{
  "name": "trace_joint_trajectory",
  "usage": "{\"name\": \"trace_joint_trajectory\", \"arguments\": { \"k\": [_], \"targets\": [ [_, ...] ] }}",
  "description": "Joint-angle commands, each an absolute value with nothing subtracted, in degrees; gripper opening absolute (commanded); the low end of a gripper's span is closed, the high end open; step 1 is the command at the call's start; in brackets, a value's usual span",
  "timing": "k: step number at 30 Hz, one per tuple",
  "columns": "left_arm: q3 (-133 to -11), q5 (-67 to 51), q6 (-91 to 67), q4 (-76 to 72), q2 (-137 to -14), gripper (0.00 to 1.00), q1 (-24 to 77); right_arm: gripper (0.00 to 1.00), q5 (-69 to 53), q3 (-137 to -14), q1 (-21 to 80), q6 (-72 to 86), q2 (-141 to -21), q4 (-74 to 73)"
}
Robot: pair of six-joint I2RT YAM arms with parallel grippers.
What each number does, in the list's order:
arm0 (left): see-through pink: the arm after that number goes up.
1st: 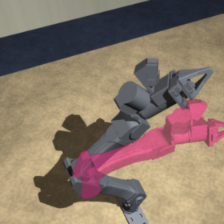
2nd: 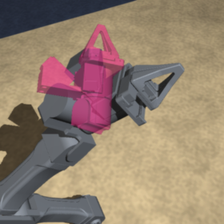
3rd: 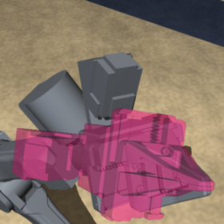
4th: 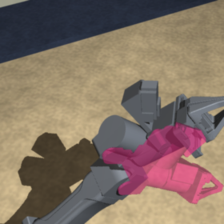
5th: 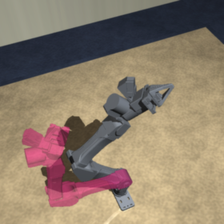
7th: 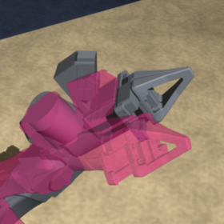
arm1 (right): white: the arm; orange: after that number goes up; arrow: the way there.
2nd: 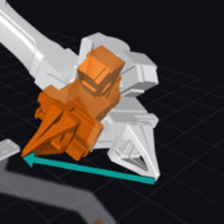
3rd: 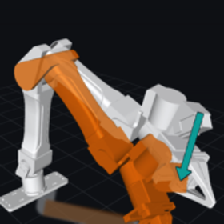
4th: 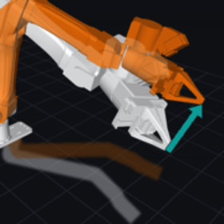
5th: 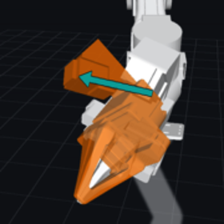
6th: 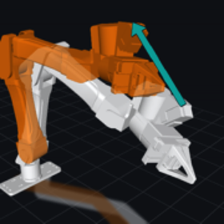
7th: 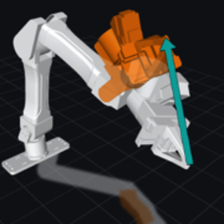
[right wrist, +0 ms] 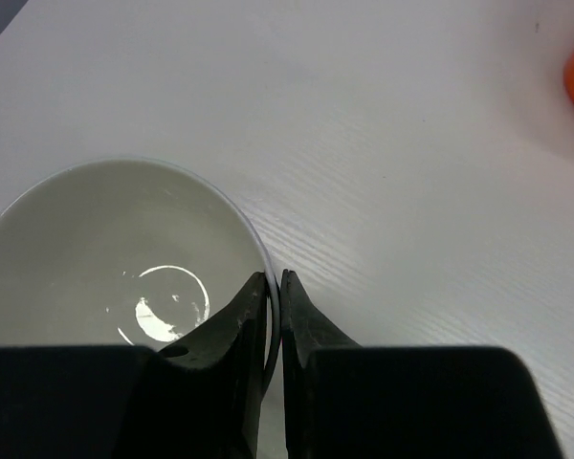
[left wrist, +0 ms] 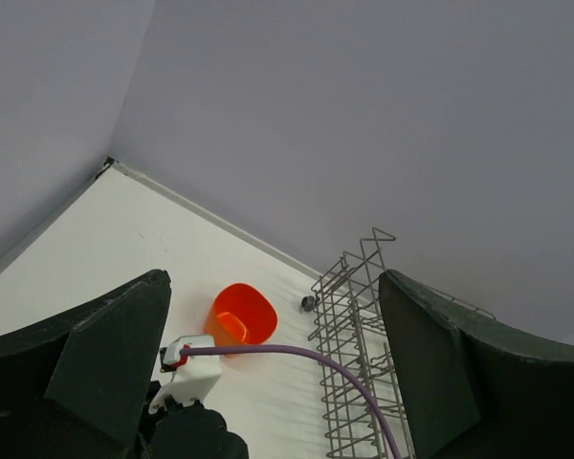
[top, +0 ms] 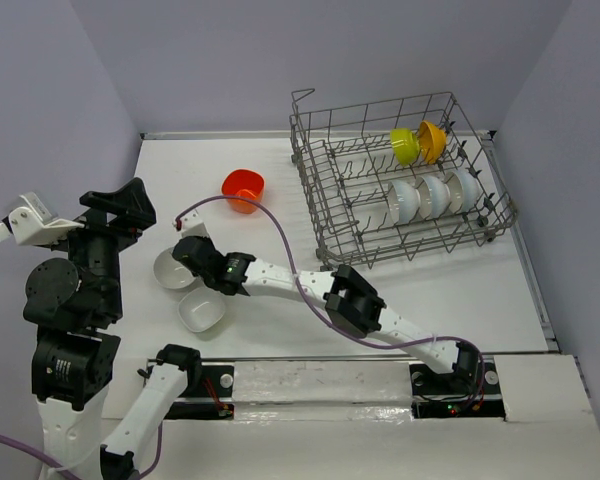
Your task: Load the bowls into the dish rack
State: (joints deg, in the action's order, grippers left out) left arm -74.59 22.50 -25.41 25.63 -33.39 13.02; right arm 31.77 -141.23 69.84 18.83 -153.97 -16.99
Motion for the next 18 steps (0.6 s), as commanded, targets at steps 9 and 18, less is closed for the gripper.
{"name": "trace_joint_trajectory", "arguments": {
  "k": [9, 18],
  "targets": [
    [-73.5, 22.1, -25.0, 23.1, -32.7, 0.99, 12.7, 0.09, 46.3, -128.7, 70.0, 13.0, -139.3, -15.4],
    [-71.6, 21.4, -25.4, 21.9, -32.3, 0.99, 12.7, 0.10, 46.8, -114.1, 70.0, 17.0, -128.2, -25.4]
  ]
}}
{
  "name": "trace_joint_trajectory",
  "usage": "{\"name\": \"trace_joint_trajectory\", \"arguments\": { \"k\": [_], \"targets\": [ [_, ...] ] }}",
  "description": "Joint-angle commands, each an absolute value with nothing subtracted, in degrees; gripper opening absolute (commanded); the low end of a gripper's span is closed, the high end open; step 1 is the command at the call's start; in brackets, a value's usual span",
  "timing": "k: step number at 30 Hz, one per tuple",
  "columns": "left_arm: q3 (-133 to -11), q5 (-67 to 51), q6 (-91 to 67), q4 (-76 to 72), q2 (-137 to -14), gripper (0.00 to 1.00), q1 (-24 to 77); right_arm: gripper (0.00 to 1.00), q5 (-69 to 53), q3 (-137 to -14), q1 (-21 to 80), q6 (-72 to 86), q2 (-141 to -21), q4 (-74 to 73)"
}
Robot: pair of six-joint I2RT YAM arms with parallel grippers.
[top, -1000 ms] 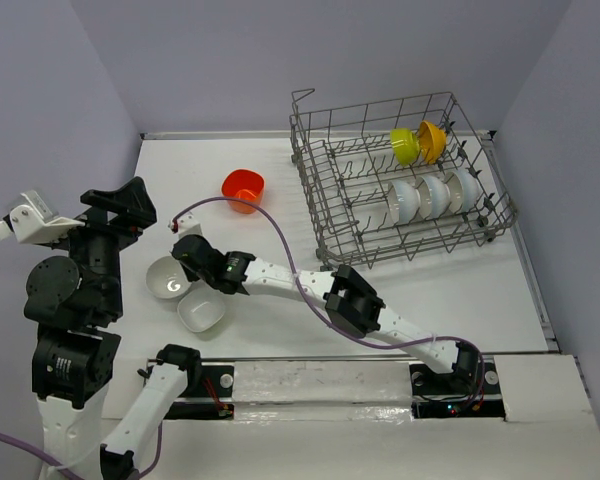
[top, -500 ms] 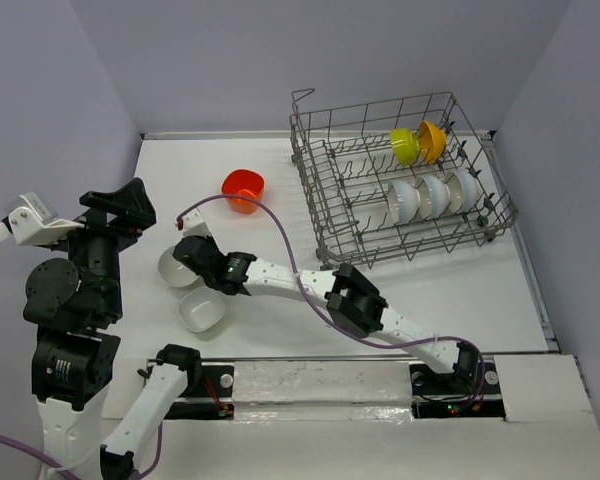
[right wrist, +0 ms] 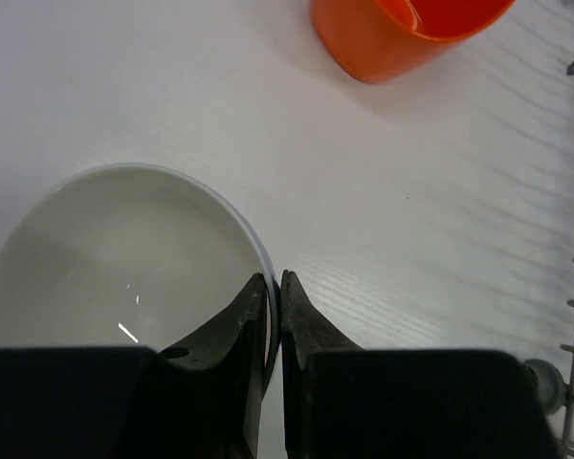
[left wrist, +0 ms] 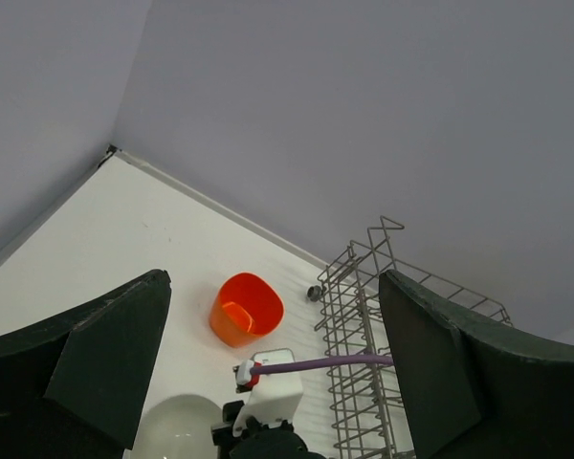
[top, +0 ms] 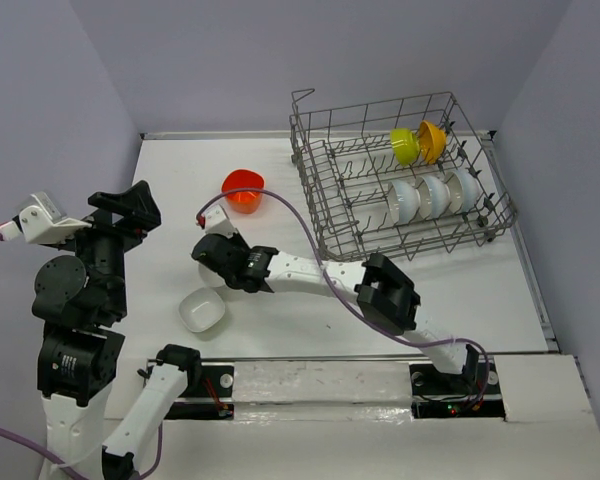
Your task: Load the bowls into the dish rack
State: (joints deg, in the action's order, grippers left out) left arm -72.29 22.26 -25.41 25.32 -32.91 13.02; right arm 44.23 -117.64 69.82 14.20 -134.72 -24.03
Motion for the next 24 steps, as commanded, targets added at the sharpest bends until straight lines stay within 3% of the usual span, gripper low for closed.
{"name": "trace_joint_trajectory", "arguments": {
  "k": [1, 15, 20, 24],
  "targets": [
    [-71.5, 21.3, -25.6, 21.7, -32.3, 0.99, 12.7, 0.10, 46.4, -113.5, 70.0, 17.4, -127.7, -26.0],
    [-70.9, 21.2, -25.6, 22.0, -31.8, 0.99, 12.7, 0.11, 36.0, -109.2, 68.9, 22.8, -129.4, -33.0],
    [-71.0, 21.2, -25.5, 21.8, -32.0, 0.99, 12.7, 0.21, 33.5, -107.5, 68.4, 24.2, -129.2, -32.9],
    [-70.6, 20.9, -25.6, 21.4, -32.1, 0.99, 12.7, 0.22, 32.3, -106.6, 67.3, 24.4, -128.9, -33.0]
  ]
}}
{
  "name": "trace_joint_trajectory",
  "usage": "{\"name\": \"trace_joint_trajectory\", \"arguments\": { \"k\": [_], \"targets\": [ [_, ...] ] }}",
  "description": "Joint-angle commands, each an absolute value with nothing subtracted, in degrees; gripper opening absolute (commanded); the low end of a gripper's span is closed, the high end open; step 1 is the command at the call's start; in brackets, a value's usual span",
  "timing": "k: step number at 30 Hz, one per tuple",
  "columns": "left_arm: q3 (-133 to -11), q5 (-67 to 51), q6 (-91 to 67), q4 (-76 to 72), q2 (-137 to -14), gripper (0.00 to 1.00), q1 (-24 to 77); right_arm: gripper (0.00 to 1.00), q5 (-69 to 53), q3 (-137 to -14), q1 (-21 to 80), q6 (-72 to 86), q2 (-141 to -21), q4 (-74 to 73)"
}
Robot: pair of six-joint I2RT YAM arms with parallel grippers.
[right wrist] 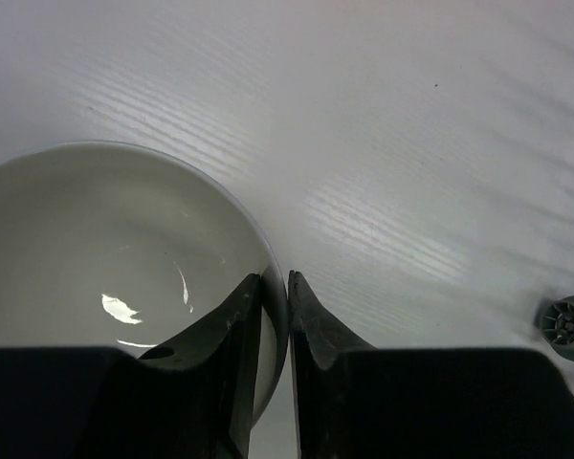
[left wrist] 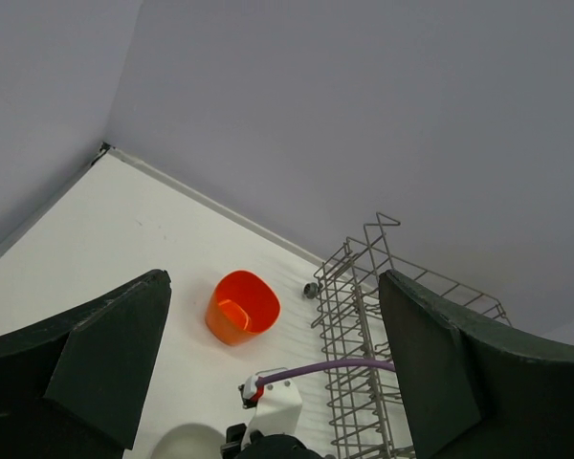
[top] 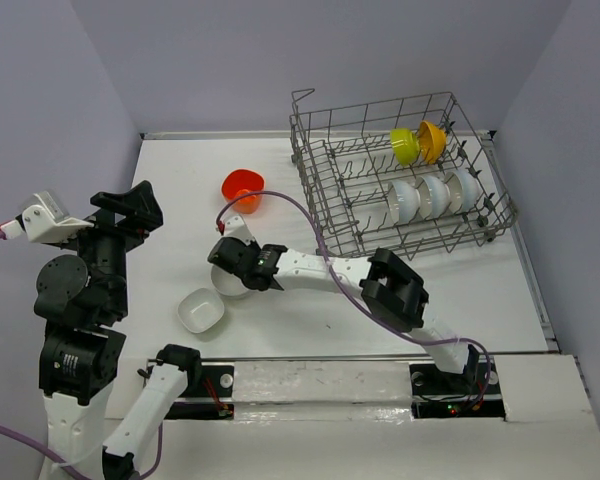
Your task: Load the bowls into the dish rack
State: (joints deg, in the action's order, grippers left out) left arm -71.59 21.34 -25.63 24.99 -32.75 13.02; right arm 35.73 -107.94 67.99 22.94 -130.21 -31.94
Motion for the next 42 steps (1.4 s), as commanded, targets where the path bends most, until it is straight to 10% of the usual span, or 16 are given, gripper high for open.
{"name": "trace_joint_trajectory", "arguments": {
  "k": [1, 9, 13, 33, 42],
  "targets": [
    [-70.5, 20.8, -25.7, 21.3, -32.1, 0.99, 12.7, 0.23, 31.8, -106.3, 67.3, 24.5, -128.8, -33.0],
    [-70.3, 20.7, -25.7, 21.0, -32.3, 0.99, 12.7, 0.23, 29.7, -105.6, 66.8, 24.4, -128.3, -33.0],
    [-70.2, 20.7, -25.7, 21.0, -32.2, 0.99, 12.7, 0.01, 29.4, -105.9, 66.8, 24.3, -128.1, -33.0],
    [-66.0, 19.9, -25.2, 17.8, -32.8, 0.99, 12.7, 0.01, 52.4, -121.5, 66.3, 10.3, -105.1, -32.1],
    [-64.2, 17.8, -24.6, 14.3, -34.4, 0.99, 12.7, 0.01, 77.0, -101.4, 63.8, -23.2, -86.3, 9.1]
  ]
}}
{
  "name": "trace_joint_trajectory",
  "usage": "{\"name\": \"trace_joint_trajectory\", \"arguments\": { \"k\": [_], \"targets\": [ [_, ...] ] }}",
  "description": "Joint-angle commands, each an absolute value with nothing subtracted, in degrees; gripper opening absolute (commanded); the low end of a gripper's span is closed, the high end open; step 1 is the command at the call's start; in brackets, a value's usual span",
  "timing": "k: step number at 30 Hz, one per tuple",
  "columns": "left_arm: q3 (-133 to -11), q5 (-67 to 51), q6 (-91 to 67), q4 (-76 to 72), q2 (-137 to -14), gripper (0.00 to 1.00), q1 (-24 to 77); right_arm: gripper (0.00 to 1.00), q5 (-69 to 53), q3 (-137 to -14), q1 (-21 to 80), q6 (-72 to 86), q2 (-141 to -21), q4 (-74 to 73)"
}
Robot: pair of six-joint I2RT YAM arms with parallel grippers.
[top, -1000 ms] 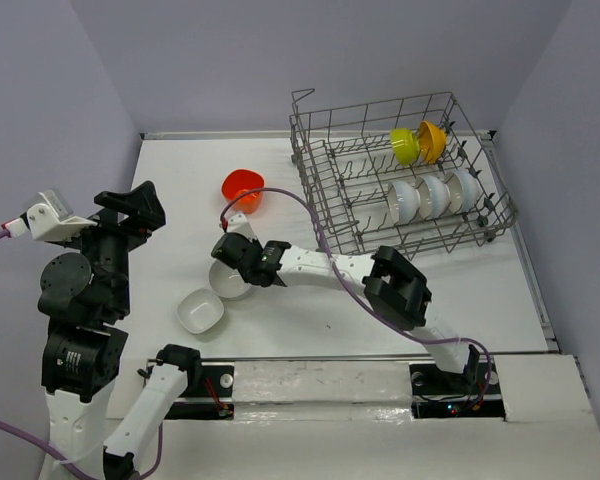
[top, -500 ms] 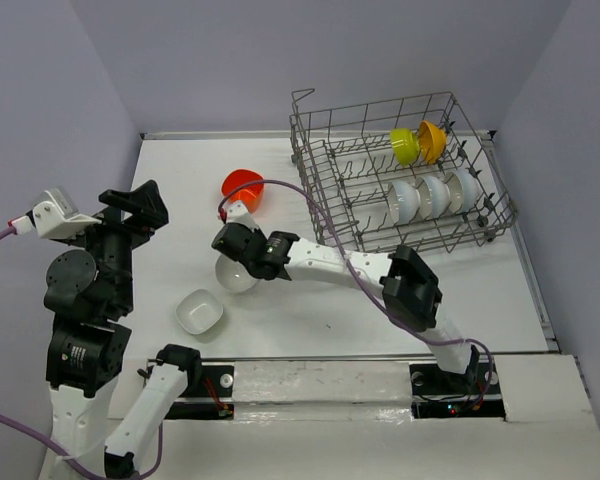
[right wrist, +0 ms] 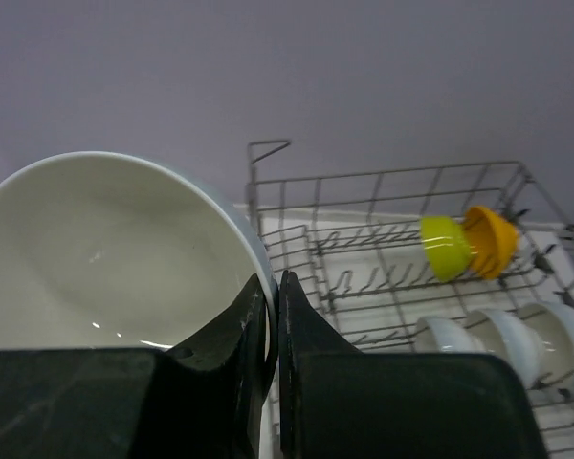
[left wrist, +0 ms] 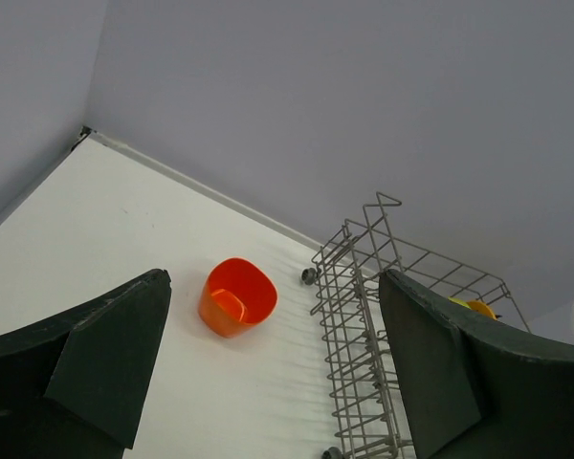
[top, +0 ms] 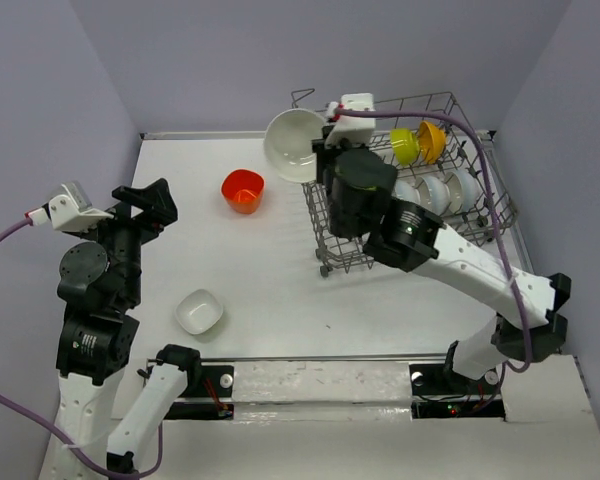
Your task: Load the bowls into the dish rack
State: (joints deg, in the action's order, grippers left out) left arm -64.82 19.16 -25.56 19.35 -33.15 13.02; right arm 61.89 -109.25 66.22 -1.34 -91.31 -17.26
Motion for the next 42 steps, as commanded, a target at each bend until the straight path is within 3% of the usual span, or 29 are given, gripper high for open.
{"name": "trace_joint_trajectory", "arguments": {
  "k": [1, 3, 10, 12, 15, 16, 19, 30, 34, 42],
  "targets": [
    [-64.2, 17.3, -24.5, 14.2, -34.7, 0.99, 12.7, 0.01, 78.1, -99.0, 63.0, -27.6, -85.4, 15.6],
    [-63.9, 17.0, -24.3, 13.3, -35.1, 0.99, 12.7, 0.01, 79.9, -95.9, 61.0, -34.7, -84.6, 24.6],
    [-62.1, 16.4, -22.7, 11.4, -36.6, 0.99, 12.7, 0.01, 81.1, -94.9, 52.3, -44.4, -89.1, 30.5],
    [-61.7, 16.3, -22.2, 10.9, -36.8, 0.99, 12.7, 0.01, 81.6, -94.6, 51.4, -51.6, -93.0, 40.2],
    [-61.3, 16.0, -21.9, 10.5, -37.4, 0.99, 12.7, 0.01, 83.0, -94.2, 50.0, -76.0, -100.2, 66.5],
    [-60.8, 16.0, -22.0, 10.4, -37.5, 0.99, 12.7, 0.01, 82.9, -94.7, 50.0, -92.3, -102.5, 74.9],
    [-59.9, 14.9, -22.3, 9.4, -37.9, 0.99, 12.7, 0.01, 83.4, -101.6, 48.5, -120.5, -113.1, 100.3],
    [-58.4, 13.9, -22.0, 8.7, -38.5, 0.99, 12.7, 0.01, 86.7, -90.6, 43.9, -97.3, -105.8, 68.4],
    [-58.4, 13.4, -22.1, 8.4, -38.8, 0.99, 12.7, 0.01, 86.0, -89.4, 43.9, -76.5, -101.6, 45.8],
    [-58.4, 13.0, -22.0, 8.9, -39.2, 0.99, 12.7, 0.01, 84.3, -83.8, 43.3, -74.3, -101.2, 41.7]
  ]
}}
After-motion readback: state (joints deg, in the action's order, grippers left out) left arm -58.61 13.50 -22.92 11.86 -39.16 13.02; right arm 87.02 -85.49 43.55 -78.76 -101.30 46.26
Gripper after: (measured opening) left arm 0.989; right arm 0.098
